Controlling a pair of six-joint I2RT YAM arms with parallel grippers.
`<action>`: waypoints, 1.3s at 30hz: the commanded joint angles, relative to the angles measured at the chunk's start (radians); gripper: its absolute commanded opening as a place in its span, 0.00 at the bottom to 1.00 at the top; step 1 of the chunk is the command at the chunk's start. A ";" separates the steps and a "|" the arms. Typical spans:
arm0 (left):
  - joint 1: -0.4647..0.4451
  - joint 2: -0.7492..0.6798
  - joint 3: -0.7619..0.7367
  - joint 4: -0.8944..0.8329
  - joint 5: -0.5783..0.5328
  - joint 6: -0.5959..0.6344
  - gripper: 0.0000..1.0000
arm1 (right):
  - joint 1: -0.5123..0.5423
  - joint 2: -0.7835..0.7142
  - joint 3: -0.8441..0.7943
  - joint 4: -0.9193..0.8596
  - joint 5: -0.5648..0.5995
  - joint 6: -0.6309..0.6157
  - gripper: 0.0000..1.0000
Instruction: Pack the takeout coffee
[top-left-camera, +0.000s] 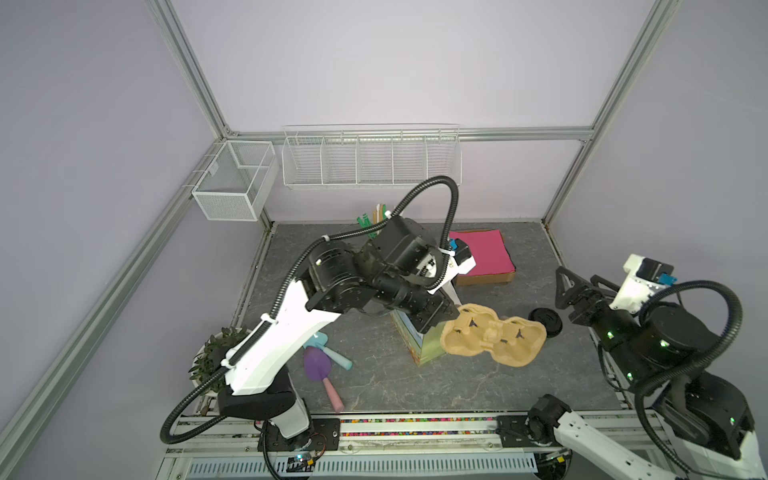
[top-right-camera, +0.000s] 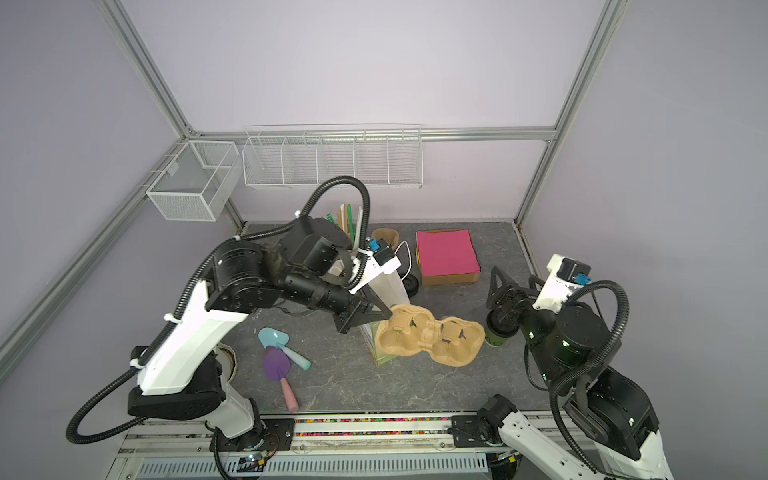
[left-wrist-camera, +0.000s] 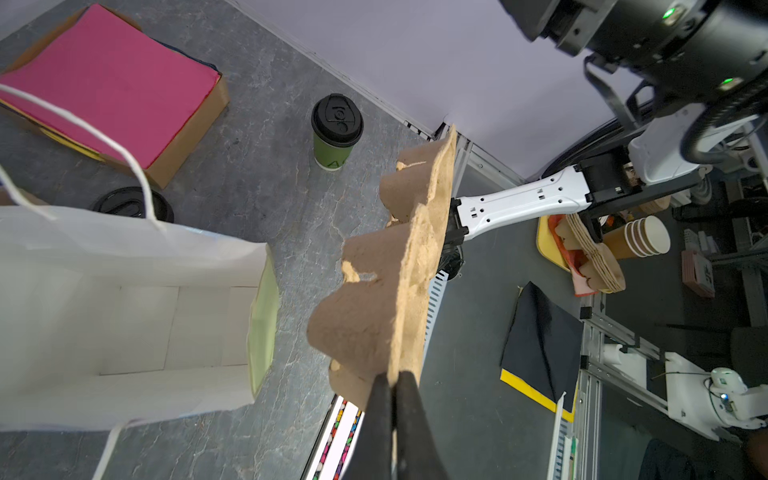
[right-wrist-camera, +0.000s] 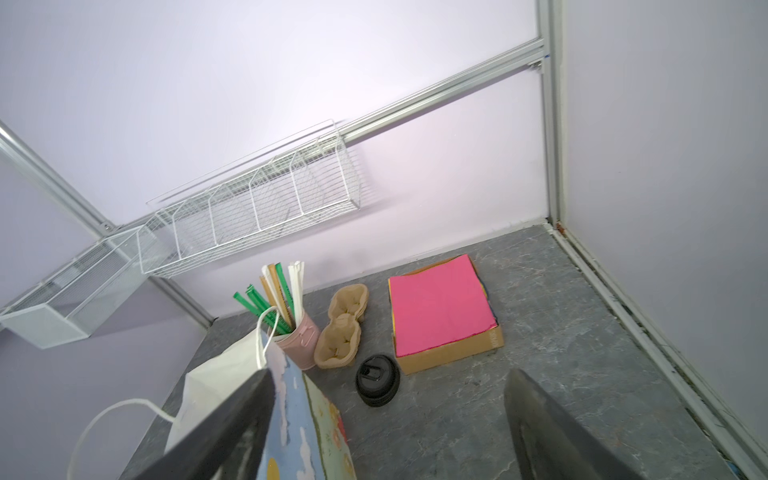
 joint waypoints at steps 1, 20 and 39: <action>-0.020 0.104 0.047 -0.070 -0.021 0.055 0.00 | -0.002 -0.024 -0.013 -0.054 0.095 0.000 0.89; -0.015 0.587 0.272 -0.046 0.073 0.111 0.00 | -0.003 -0.082 -0.015 -0.133 0.106 0.009 0.89; 0.056 0.674 0.318 -0.031 0.123 0.151 0.22 | -0.002 -0.081 -0.072 -0.097 0.082 0.010 0.88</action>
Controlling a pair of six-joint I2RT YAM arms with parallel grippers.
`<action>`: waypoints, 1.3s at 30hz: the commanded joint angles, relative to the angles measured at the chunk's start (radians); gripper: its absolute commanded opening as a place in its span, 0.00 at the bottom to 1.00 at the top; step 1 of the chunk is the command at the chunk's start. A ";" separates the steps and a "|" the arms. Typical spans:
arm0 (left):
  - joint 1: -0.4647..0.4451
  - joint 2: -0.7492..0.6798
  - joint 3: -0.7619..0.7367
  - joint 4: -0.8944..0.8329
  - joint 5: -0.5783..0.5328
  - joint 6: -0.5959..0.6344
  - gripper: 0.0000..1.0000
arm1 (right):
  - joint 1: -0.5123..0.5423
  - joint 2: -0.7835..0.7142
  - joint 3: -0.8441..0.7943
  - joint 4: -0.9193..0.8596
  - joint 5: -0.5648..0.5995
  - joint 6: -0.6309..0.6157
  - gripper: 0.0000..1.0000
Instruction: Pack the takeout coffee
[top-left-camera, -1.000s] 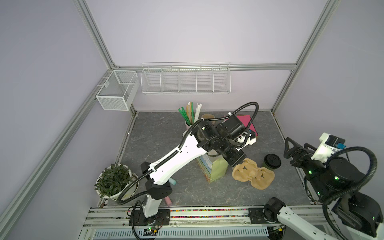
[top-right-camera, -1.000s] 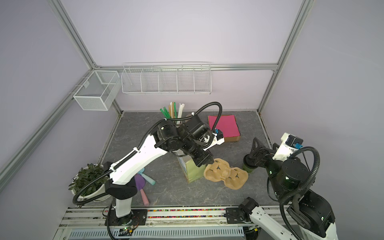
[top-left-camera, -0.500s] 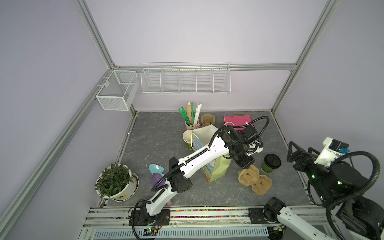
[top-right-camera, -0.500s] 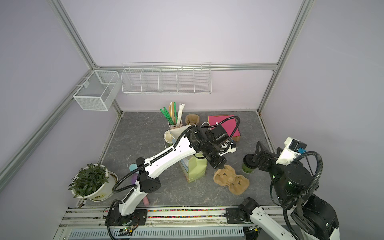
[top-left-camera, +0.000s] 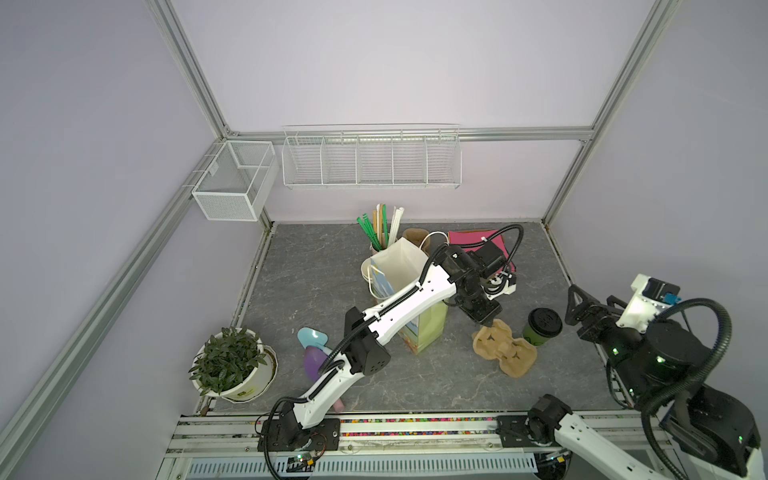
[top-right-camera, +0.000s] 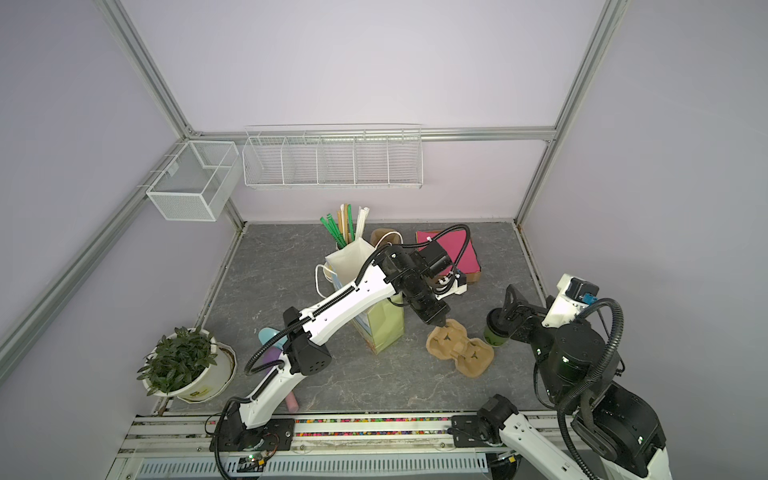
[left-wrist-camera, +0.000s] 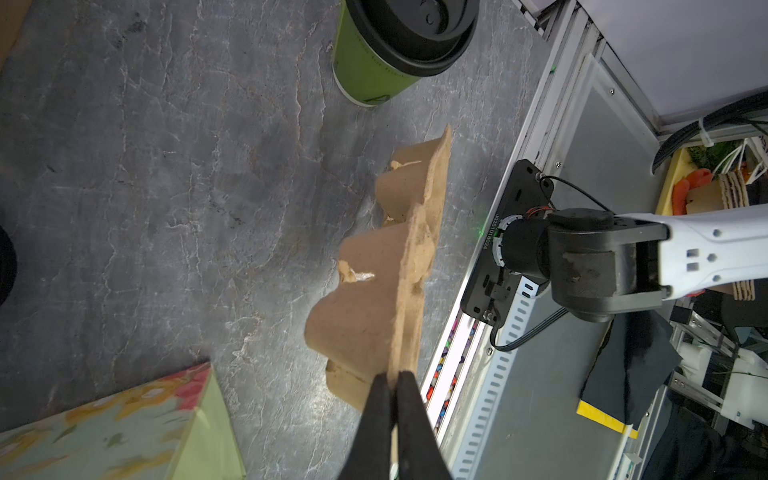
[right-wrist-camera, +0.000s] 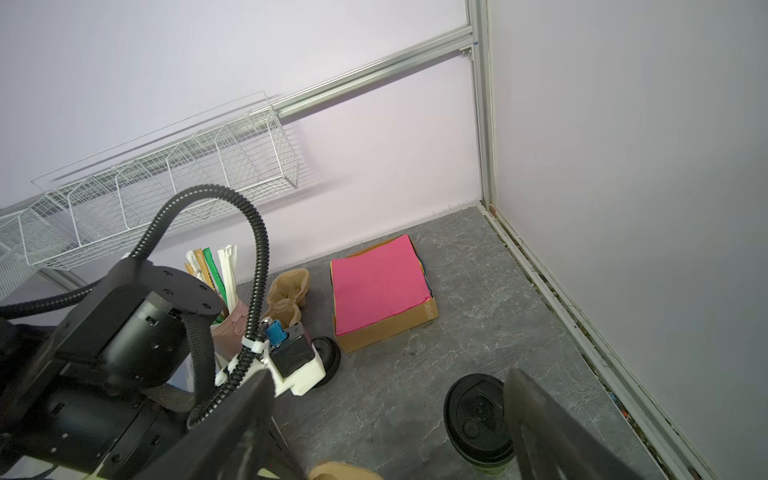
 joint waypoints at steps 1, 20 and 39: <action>-0.008 -0.029 0.007 -0.030 0.014 0.033 0.29 | -0.002 -0.005 -0.016 0.033 -0.010 0.009 0.89; -0.033 -0.647 -0.351 0.198 -0.392 -0.059 0.63 | -0.003 0.150 -0.260 0.028 -0.421 0.126 0.91; 0.013 -1.536 -1.393 0.667 -0.737 -0.222 0.89 | 0.186 0.525 -0.548 0.381 -0.710 0.299 0.92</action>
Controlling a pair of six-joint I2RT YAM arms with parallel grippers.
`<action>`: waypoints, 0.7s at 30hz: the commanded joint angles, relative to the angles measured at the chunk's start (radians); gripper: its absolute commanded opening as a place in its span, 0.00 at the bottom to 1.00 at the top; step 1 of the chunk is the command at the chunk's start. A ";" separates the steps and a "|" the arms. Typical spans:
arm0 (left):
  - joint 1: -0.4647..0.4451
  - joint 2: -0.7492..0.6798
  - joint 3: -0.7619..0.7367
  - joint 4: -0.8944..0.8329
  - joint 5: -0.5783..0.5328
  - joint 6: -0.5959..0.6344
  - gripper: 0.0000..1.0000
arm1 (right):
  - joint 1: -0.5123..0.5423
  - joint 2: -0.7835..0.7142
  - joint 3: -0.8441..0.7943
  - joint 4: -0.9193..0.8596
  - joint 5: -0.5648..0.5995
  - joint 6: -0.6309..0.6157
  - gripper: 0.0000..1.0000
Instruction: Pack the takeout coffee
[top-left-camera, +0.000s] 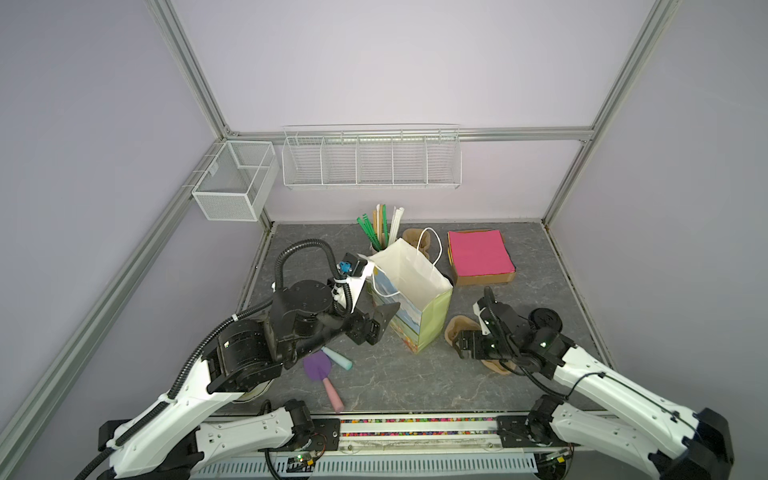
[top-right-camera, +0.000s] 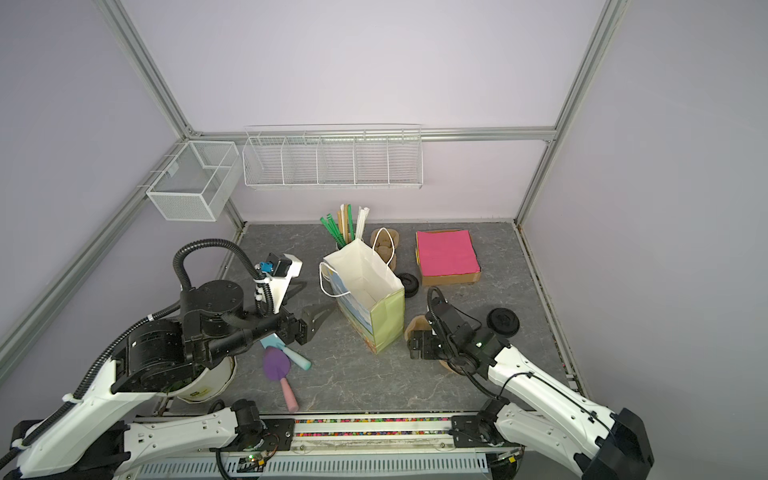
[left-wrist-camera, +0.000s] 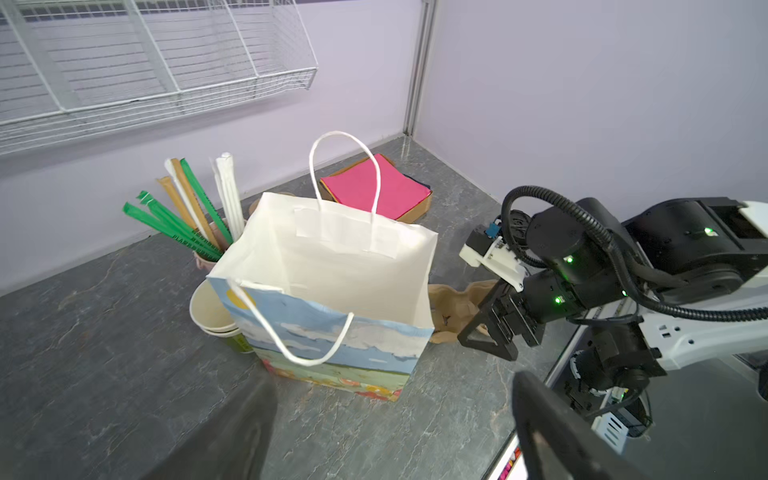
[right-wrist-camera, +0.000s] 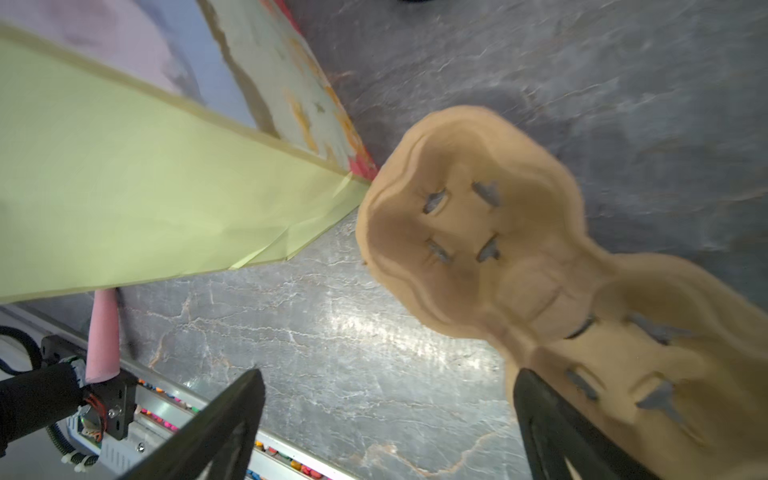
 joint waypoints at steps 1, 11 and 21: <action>0.006 -0.036 -0.081 0.062 -0.064 -0.045 0.89 | 0.048 0.055 -0.015 0.110 -0.022 0.064 0.90; 0.011 -0.191 -0.227 0.127 -0.196 -0.093 0.92 | 0.116 0.181 -0.035 0.208 0.026 0.114 0.62; 0.012 -0.195 -0.248 0.117 -0.236 -0.102 0.93 | 0.101 0.291 -0.009 0.188 0.137 0.115 0.49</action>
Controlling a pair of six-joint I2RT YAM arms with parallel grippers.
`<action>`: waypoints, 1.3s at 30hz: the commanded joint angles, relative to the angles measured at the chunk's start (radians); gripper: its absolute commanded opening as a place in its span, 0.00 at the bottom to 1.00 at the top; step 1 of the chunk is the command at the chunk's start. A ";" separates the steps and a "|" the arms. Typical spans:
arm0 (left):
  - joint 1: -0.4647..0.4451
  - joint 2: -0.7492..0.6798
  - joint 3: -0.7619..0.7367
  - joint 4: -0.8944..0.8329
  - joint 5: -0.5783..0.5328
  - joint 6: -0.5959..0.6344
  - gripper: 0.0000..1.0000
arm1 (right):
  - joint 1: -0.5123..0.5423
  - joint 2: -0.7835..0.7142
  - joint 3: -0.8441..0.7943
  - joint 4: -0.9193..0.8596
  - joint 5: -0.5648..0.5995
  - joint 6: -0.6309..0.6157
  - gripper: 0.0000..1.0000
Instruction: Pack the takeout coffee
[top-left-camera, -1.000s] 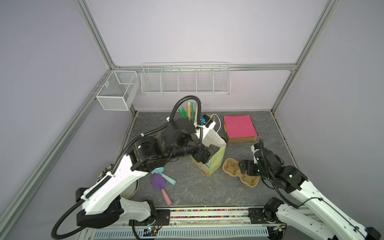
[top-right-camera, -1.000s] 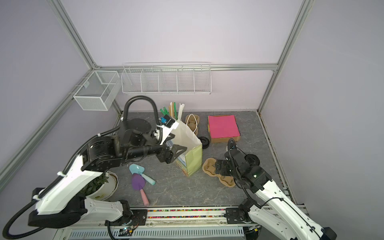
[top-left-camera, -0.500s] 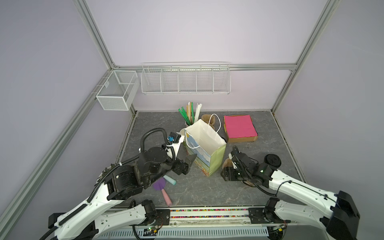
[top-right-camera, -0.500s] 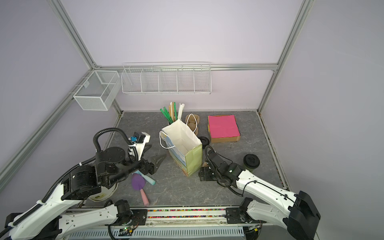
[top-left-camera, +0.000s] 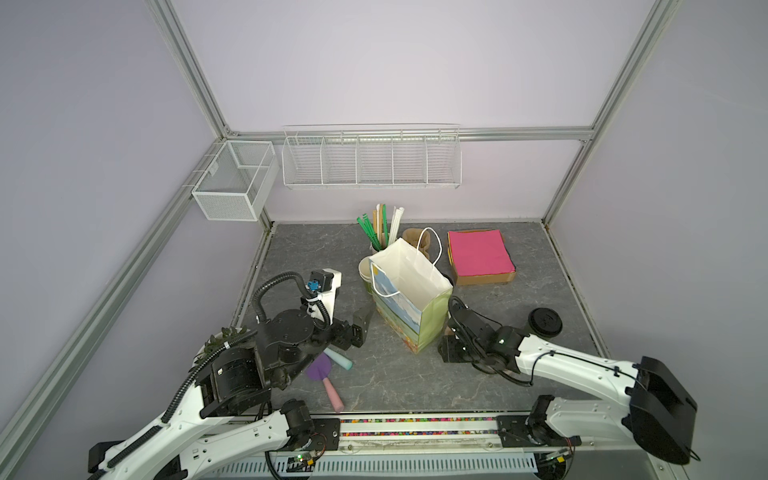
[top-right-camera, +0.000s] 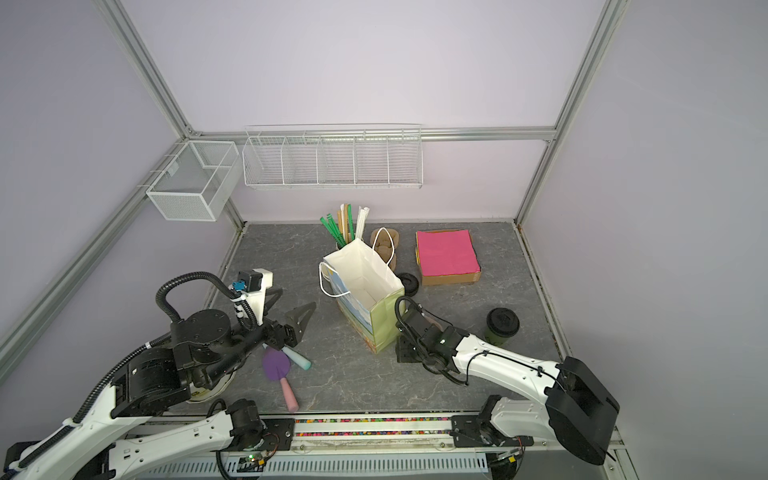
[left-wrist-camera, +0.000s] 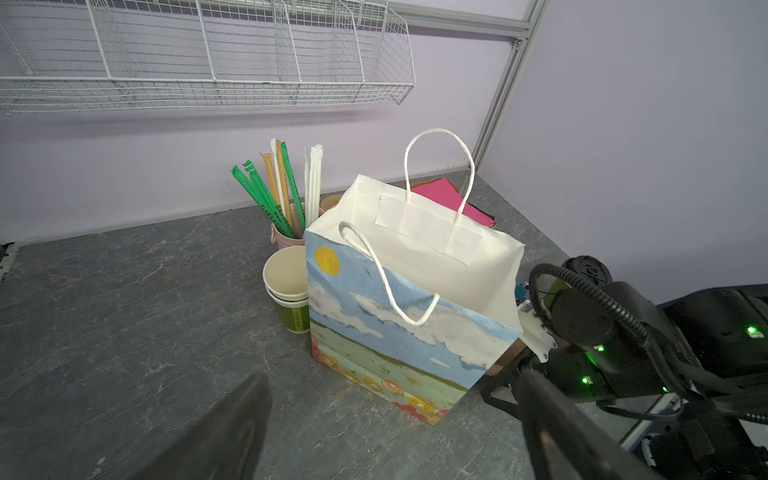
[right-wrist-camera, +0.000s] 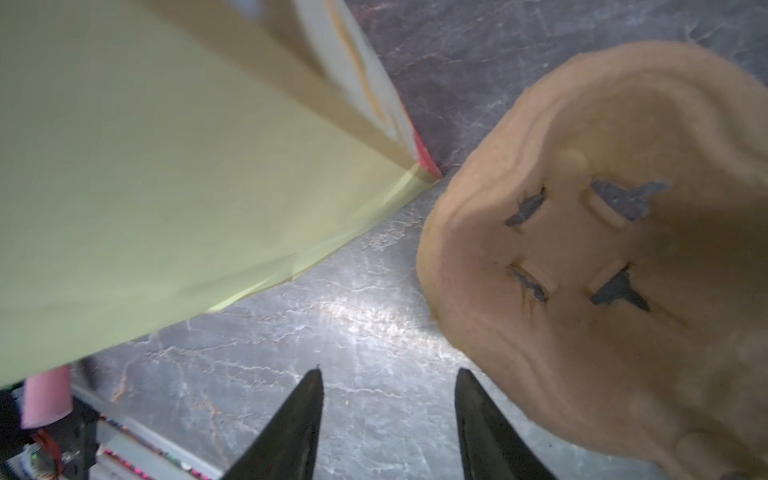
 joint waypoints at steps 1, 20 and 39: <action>0.006 -0.004 -0.003 0.007 -0.033 -0.017 0.93 | -0.012 0.024 0.008 -0.007 0.066 0.019 0.47; 0.007 -0.015 -0.033 0.020 -0.029 -0.022 0.93 | -0.216 0.024 0.197 -0.163 0.070 -0.200 0.62; 0.007 0.000 -0.040 0.026 -0.025 -0.002 0.94 | -0.307 0.081 0.229 -0.485 0.167 -0.299 0.89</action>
